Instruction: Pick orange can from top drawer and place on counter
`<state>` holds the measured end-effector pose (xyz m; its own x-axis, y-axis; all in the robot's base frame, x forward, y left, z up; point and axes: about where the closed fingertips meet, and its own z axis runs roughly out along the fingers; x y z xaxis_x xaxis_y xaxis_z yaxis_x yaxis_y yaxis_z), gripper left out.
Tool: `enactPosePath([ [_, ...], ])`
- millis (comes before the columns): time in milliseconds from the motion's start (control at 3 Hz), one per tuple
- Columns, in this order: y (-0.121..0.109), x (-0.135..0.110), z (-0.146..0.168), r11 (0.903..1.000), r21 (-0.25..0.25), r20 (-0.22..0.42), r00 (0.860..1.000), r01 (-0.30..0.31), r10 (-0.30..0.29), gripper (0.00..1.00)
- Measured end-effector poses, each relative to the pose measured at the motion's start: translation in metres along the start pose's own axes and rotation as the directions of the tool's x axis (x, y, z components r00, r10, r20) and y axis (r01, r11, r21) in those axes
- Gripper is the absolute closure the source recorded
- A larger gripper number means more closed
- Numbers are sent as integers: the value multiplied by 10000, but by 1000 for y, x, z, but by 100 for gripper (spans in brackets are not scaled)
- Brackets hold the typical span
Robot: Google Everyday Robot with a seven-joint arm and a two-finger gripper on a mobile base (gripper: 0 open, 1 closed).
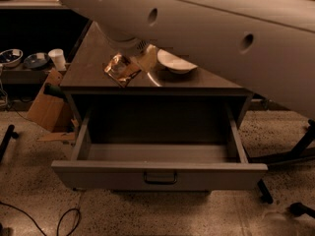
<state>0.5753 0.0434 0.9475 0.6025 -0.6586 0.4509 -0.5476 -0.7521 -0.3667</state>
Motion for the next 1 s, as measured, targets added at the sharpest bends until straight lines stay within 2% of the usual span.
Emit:
enactPosePath([
  [333,-38,9,10,9891,1137,658,9927,932,-1011,100],
  [667,-80,18,27,9527,2049,1367,9573,2244,-2549,100],
  [1000,-105,19,45,9163,2357,1878,9099,3238,-3699,100],
])
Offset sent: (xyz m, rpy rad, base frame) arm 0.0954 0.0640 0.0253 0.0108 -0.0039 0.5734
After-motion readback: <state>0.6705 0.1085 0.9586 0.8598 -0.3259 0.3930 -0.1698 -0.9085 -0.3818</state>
